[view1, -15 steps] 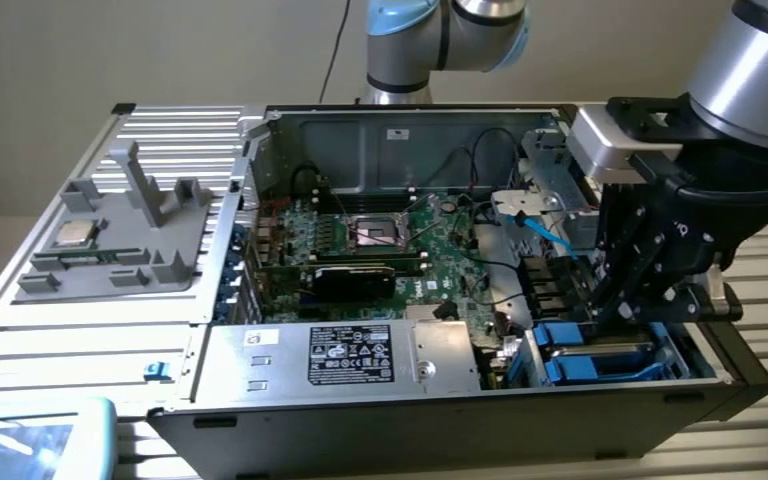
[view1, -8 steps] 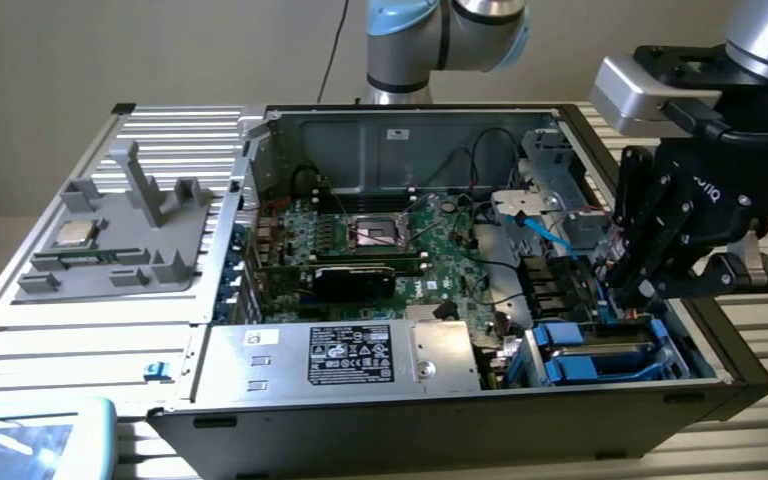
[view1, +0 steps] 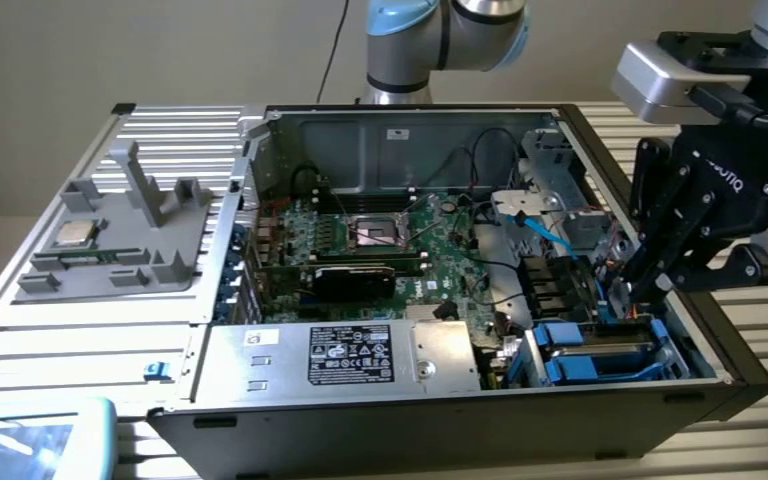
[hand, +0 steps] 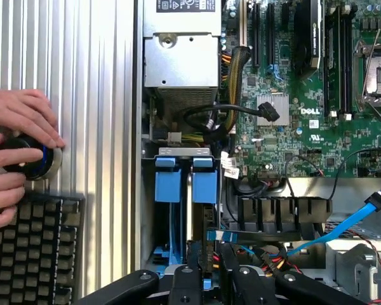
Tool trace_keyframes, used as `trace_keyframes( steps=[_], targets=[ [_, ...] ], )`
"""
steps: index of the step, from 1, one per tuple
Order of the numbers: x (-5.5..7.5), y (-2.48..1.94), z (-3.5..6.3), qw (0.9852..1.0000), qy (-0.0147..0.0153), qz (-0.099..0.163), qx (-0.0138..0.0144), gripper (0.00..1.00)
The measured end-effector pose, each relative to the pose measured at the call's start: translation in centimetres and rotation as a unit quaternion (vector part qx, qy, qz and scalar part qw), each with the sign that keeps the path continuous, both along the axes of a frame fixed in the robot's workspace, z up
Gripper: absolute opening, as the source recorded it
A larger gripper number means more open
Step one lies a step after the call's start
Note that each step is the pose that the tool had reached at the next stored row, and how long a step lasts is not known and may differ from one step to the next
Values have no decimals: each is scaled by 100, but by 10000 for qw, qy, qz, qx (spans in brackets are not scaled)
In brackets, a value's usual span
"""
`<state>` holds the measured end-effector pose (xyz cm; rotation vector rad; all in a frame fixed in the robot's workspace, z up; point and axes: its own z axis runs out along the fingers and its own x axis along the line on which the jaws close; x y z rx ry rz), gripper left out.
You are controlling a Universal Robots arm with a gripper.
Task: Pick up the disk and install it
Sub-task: 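Insert the second disk wire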
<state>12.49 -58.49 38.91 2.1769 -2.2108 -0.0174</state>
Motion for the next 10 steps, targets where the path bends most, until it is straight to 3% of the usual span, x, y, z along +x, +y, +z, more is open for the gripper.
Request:
trace_keyframes(
  steps=[10],
  targets=[
    [0, 0, 12, 10000, 0, 0, -43, 25]
  ],
)
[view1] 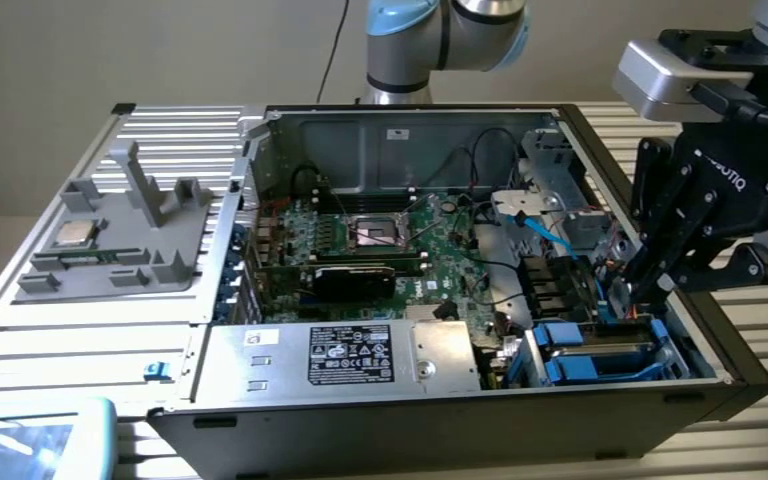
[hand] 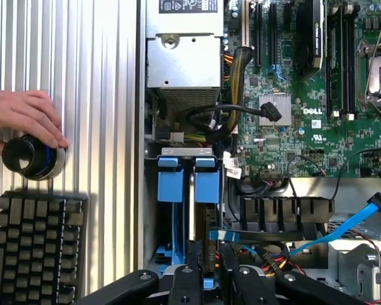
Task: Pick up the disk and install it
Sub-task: 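Insert the second disk wire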
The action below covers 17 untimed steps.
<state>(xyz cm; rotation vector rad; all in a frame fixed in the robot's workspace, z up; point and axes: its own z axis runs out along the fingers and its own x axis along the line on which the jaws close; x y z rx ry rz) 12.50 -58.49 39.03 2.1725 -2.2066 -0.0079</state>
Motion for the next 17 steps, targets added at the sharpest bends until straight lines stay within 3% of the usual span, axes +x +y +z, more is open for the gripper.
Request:
trace_keyframes(
  steps=[4, 6, 8, 12, 17],
  targets=[
    [0, 0, 4, 10000, 0, 0, -17, 25],
    [0, 0, 5, 10000, 0, 0, -17, 22],
    [0, 0, 5, 10000, 0, 0, -18, 11],
    [0, 0, 6, 10000, 1, 23, -19, 11],
    [1, 0, 6, 9989, 0, 464, -18, 11]
  ],
)
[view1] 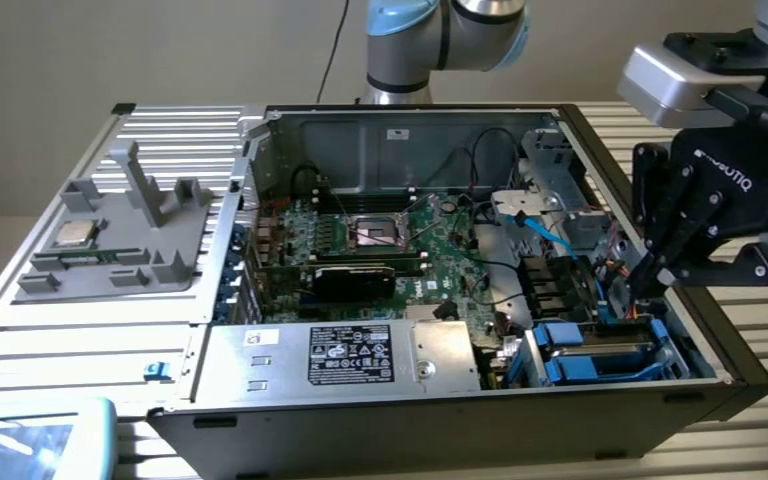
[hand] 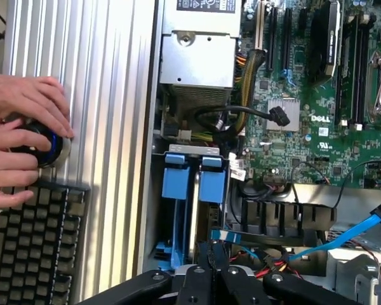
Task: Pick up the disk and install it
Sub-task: 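Insert the second disk wire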
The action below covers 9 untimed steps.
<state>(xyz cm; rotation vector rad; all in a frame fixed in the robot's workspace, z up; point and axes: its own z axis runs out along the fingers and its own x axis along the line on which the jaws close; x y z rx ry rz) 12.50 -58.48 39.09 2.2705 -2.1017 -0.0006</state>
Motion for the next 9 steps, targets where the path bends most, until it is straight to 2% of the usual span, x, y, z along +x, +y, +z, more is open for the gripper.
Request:
trace_keyframes(
  steps=[5, 9],
  targets=[
    [0, 0, -2, 9990, 0, 440, 3, 11],
    [3, 13, -7, 9981, 0, 609, 4, 11]
  ],
)
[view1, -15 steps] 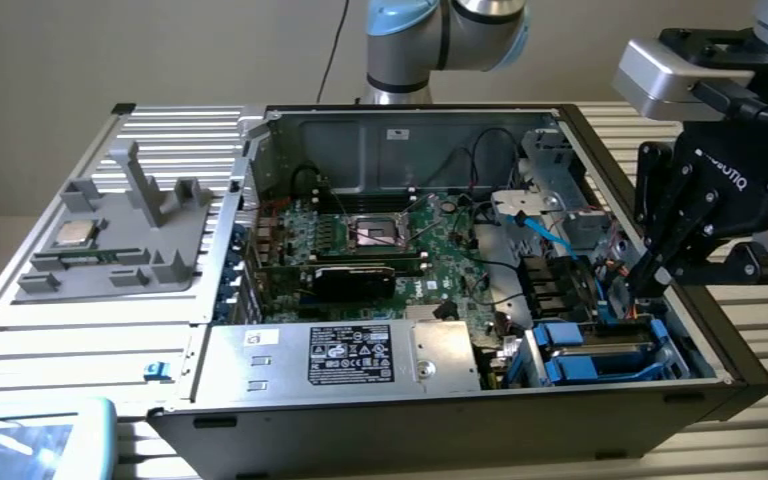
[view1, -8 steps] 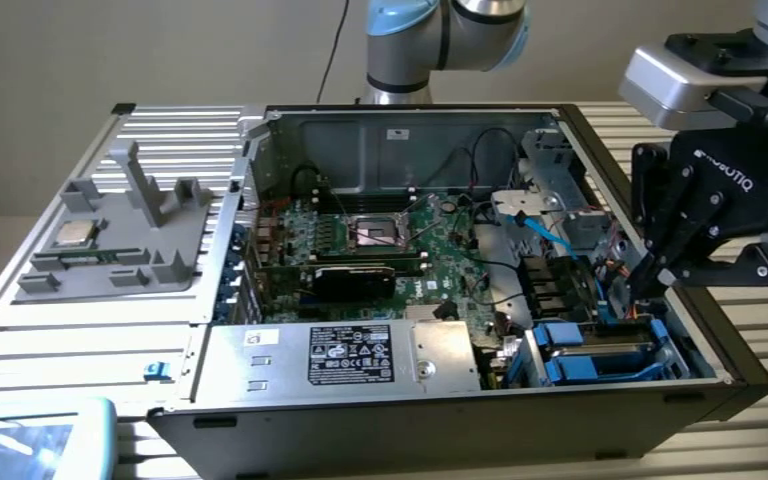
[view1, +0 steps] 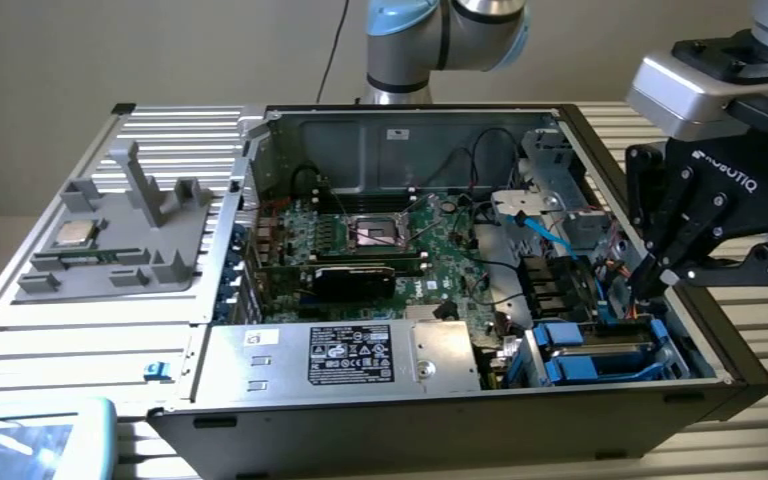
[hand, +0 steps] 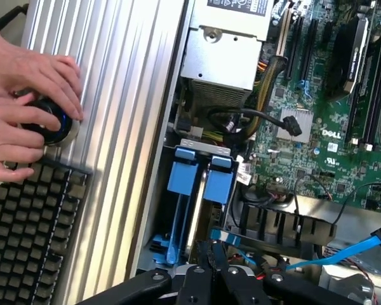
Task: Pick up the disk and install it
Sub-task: 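Insert the second disk wire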
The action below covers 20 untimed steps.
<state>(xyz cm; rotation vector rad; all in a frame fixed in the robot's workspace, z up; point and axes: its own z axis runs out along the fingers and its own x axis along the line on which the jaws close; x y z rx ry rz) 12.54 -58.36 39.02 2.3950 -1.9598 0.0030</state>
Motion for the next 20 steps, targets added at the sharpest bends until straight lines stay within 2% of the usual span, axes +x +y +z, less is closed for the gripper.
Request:
trace_keyframes(
  steps=[5, 7, 10, 12, 15, 17, 20],
  targets=[
    [1, 106, -38, 10000, 0, 89, 0, 11],
    [1, 116, -41, 9999, 0, 171, 4, 11],
    [1, 116, -42, 9991, 0, 431, 11, 11],
    [1, 116, -43, 9981, 0, 613, 22, 11],
    [1, 117, -42, 9961, -2, 876, 54, 11],
    [1, 117, -44, 9944, -2, 1057, 74, 11],
    [1, 116, -46, 9913, -1, 1317, 81, 11]
  ],
)
